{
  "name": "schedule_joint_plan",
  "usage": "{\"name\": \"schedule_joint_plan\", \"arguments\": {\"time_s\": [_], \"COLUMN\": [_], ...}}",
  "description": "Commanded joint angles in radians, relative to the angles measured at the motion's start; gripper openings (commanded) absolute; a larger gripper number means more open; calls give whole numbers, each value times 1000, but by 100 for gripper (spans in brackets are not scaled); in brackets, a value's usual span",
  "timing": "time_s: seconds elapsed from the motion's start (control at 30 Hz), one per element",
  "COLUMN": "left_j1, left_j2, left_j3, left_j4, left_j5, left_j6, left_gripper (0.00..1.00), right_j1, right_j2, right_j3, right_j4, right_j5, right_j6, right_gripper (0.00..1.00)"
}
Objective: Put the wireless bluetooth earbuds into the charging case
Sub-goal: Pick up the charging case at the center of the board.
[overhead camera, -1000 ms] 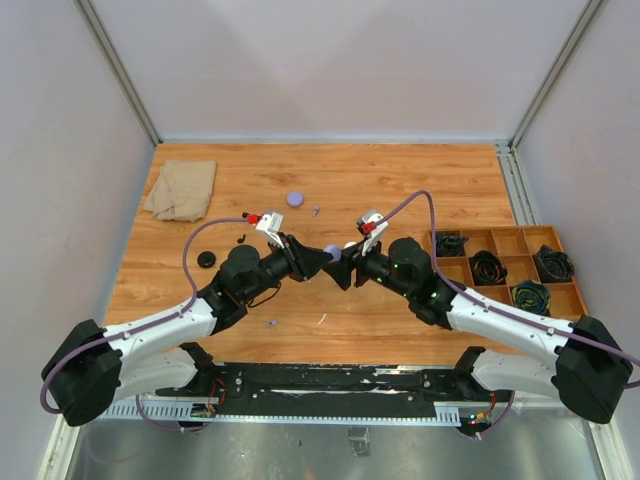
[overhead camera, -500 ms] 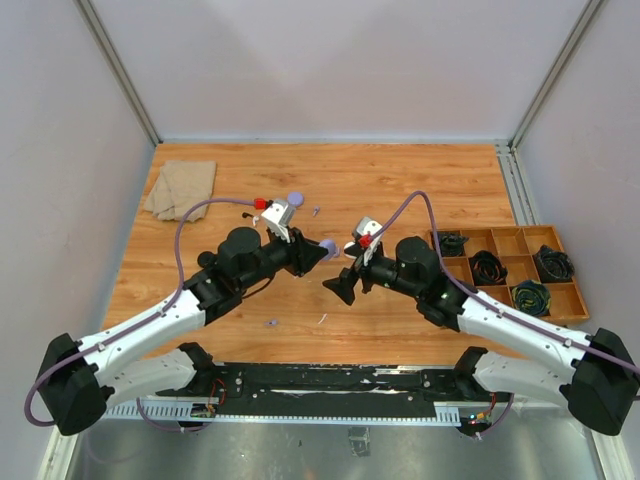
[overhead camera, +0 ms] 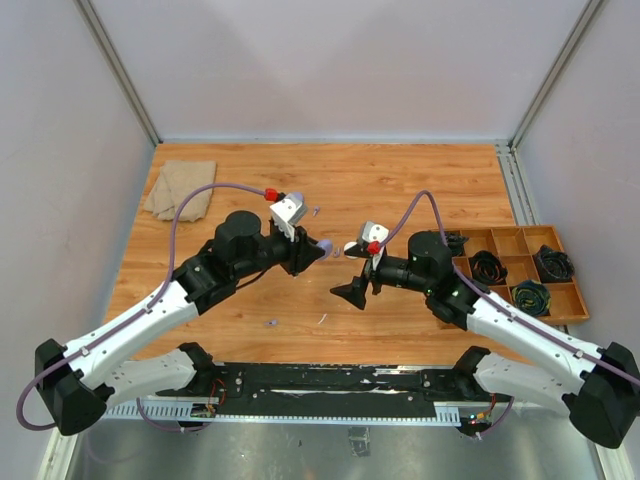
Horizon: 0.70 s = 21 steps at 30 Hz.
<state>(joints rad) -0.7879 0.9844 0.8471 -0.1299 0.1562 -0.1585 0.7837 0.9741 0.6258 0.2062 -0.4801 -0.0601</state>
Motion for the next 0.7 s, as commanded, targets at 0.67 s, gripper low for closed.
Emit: {"name": "schedule_joint_plan", "arguments": {"time_s": [0.67], "left_j1": [132], "left_j2": [75], "left_j3": [170], "left_j4": [-177], "left_j5": [345], "left_j6": [258], "left_gripper": [0], "right_j1": [-85], "right_j2": [99], "right_j3": [130], "right_j4": [33], "right_j5": [-268], "right_j6": [-90], "right_gripper": [98]}}
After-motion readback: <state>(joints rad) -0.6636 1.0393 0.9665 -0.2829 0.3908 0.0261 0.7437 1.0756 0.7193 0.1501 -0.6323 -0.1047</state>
